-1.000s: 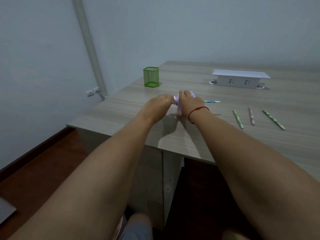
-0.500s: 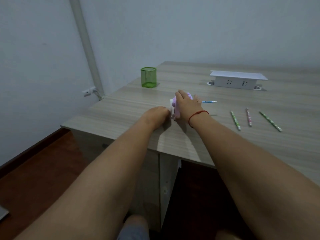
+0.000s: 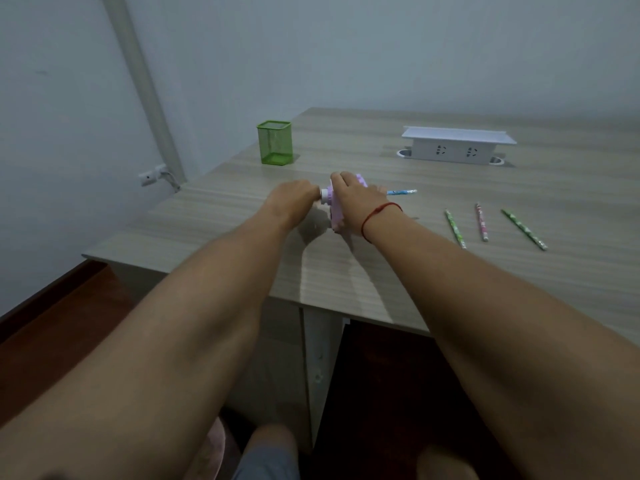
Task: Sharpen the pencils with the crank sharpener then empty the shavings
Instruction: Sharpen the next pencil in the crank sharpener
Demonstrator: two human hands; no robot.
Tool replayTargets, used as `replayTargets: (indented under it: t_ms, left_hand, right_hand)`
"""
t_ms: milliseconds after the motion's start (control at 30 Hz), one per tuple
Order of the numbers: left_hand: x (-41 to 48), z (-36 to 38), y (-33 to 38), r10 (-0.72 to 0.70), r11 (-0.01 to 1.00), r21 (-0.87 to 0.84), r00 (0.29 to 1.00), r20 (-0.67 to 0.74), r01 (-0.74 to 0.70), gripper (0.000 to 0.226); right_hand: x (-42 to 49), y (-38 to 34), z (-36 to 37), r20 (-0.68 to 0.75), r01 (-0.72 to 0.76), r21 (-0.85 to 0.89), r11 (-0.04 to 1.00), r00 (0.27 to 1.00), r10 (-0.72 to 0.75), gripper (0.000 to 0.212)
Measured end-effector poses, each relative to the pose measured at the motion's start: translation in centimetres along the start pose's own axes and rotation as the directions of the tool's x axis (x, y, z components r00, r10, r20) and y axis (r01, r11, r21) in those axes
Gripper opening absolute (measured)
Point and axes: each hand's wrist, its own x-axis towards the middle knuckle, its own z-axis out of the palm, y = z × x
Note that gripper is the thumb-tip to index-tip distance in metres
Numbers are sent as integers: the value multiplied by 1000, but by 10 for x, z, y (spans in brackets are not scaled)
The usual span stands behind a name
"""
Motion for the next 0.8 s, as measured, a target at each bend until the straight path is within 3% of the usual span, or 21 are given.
replayTargets:
  t_ms: [267,600,700,800]
  left_hand:
    - [4,-6,-11,40,996,-74,991,-132,-50,25]
    - [-33,-19,-1,103,981,-127,948,-300,-147,22]
    - [-52,-5,9,91,977,-167,964,-248,-135,19]
    - [-61,16,23,-2,972,-234,995,-104,-23,20]
  right_hand:
    - [2,0,-5,55,6,-50,999,998,-3,77]
    - [14,-3,-1,49,-49,2,999,998,49,69]
    - [14,-5,-1,65,-63,-17,998,996,64,73]
    - [14,-5,1,58,-64,-6,998,996,64,76]
